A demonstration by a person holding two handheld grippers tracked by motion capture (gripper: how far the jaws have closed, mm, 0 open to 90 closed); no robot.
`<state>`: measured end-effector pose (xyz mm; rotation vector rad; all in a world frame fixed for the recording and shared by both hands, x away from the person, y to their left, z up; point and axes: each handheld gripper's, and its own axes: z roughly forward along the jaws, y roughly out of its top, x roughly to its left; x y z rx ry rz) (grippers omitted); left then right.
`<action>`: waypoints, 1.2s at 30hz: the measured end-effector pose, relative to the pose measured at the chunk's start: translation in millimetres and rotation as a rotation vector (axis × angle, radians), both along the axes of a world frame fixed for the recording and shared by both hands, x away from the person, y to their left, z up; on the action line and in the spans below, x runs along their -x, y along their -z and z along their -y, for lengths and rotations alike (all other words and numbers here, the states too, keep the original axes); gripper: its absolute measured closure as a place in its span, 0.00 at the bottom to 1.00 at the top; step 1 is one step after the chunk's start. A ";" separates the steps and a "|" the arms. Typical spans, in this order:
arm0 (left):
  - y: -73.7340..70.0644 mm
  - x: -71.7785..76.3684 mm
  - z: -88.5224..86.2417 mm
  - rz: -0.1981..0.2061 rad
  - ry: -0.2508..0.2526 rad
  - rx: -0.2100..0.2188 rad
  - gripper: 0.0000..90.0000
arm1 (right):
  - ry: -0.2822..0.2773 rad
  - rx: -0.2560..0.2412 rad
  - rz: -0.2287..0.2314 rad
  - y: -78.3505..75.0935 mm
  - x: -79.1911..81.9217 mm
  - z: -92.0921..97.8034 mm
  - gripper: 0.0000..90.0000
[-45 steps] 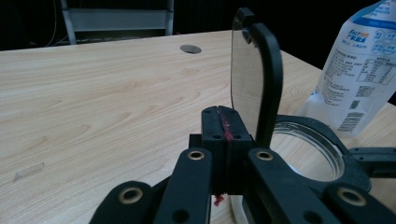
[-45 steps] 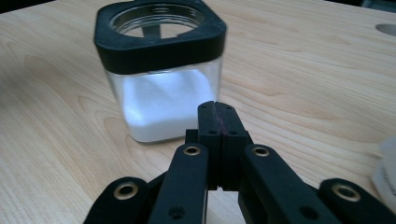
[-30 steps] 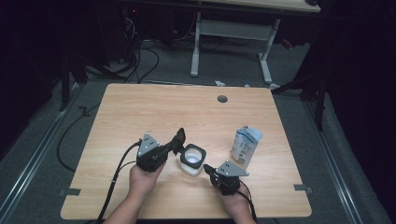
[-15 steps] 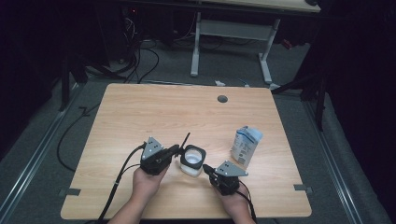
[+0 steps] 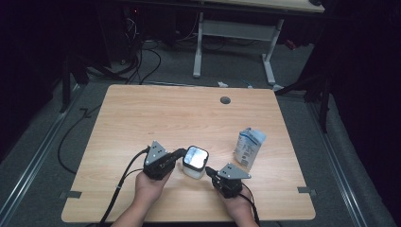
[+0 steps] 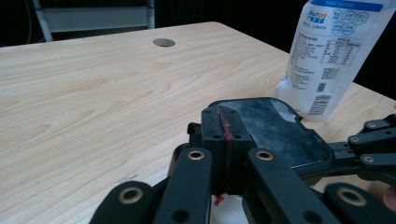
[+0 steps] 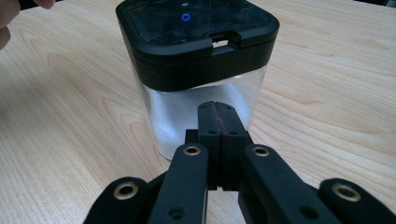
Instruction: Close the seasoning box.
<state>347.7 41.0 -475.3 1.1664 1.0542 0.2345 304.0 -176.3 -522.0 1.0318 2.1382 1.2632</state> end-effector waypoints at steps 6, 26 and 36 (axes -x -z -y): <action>11.2 1.1 -12.6 -0.016 -0.028 -0.015 1.00 | 0.001 -0.003 0.000 -0.2 0.7 0.9 1.00; 50.3 -6.5 -3.3 -0.084 -0.038 -0.108 1.00 | -0.001 -0.006 -0.002 0.3 2.6 3.1 1.00; 48.9 -22.8 2.5 -0.086 -0.041 -0.092 1.00 | 0.004 -0.007 -0.001 -0.4 3.6 5.2 1.00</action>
